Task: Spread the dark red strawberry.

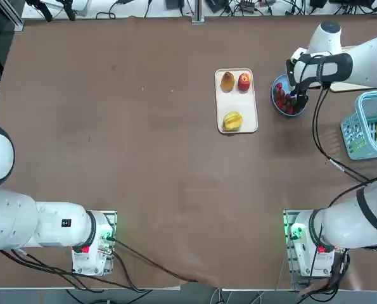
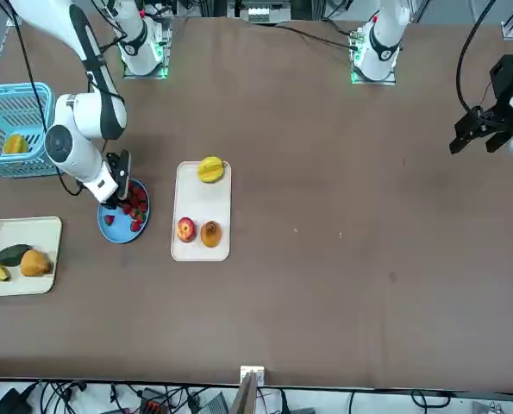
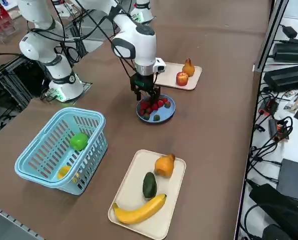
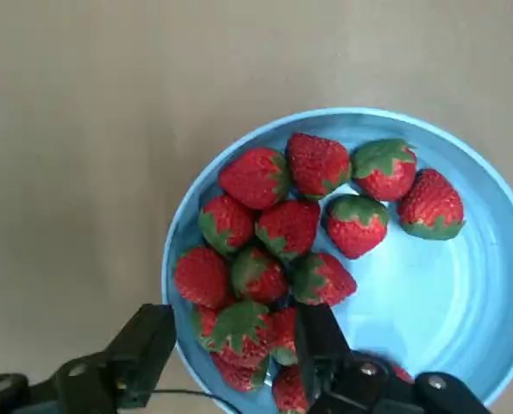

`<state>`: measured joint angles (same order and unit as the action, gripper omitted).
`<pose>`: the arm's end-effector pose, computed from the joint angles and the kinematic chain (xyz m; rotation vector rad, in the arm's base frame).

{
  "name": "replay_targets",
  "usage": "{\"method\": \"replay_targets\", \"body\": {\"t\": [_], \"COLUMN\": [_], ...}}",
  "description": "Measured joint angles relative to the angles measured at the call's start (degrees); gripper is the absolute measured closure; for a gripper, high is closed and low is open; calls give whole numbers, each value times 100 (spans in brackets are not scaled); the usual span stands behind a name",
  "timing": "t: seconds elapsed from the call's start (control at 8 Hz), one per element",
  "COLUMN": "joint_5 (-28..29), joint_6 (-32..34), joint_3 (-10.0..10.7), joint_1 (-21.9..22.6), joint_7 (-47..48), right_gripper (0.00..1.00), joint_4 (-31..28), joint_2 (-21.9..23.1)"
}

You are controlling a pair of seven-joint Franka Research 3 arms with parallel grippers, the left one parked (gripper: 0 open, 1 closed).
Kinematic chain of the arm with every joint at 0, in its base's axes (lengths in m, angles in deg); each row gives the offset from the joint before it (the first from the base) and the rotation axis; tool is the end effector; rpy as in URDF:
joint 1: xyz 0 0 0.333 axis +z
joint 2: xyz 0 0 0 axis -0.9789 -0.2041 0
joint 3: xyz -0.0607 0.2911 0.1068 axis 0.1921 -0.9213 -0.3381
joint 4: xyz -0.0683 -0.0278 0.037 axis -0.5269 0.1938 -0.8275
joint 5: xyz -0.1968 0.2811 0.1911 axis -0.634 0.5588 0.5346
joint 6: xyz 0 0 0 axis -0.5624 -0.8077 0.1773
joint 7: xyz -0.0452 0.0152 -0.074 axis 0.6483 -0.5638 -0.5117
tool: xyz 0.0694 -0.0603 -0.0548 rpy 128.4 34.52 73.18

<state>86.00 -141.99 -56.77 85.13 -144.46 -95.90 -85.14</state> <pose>0.5212 0.0186 0.2304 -2.2253 -2.1842 0.1744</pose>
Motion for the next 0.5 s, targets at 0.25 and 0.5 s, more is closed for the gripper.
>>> {"method": "replay_targets", "body": {"t": [0.25, 0.5], "joint_5": [-20, -22], "joint_6": [-94, -133], "joint_3": [13, 26], "joint_1": [-2, -4], "joint_7": [-34, -57], "right_gripper": [19, 24], "joint_4": [-1, -14], "joint_2": [-66, -78]}}
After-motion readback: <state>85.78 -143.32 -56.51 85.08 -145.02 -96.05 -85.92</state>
